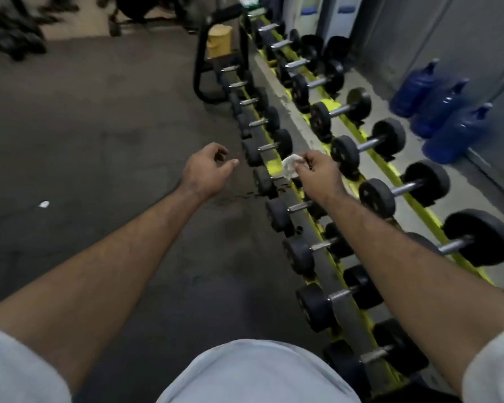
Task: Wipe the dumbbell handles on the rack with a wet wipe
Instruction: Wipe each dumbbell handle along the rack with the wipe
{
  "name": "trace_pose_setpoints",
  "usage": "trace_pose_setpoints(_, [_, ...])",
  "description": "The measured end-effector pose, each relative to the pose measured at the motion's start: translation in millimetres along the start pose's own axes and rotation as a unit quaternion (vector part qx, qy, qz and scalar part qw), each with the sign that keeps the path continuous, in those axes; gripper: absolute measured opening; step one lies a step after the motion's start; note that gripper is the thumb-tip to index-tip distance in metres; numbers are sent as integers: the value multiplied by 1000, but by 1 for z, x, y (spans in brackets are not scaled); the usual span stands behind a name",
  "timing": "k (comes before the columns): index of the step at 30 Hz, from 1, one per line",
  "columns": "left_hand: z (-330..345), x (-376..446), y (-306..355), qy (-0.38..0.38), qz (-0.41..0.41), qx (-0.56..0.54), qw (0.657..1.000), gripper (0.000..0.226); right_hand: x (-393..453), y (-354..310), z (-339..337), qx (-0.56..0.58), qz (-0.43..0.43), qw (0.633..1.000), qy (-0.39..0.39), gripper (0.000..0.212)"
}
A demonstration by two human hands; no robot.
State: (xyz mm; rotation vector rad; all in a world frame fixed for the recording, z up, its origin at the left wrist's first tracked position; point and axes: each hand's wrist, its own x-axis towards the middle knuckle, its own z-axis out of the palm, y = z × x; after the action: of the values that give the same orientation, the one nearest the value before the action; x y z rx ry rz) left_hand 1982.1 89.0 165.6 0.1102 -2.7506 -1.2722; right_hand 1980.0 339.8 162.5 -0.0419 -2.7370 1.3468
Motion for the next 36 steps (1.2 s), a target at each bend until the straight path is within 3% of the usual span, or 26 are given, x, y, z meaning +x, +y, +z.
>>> trace_pose_setpoints(6, [-65, 35, -68, 37, -23, 19, 999, 36, 54, -55, 97, 10, -32, 997, -65, 12])
trace_pose_setpoints(13, [-86, 122, -138, 62, -84, 16, 994, 35, 148, -79, 185, 28, -47, 993, -104, 13])
trace_pose_setpoints(26, [-124, 424, -196, 60, -124, 6, 991, 32, 446, -137, 301, 43, -6, 990, -131, 15])
trace_pose_setpoints(31, [-135, 530, -227, 41, -125, 17, 991, 35, 543, -155, 350, 36, -1, 990, -134, 27])
trace_pose_setpoints(36, [-144, 656, -273, 27, -98, 12, 995, 37, 652, -155, 409, 29, 19, 993, -114, 24])
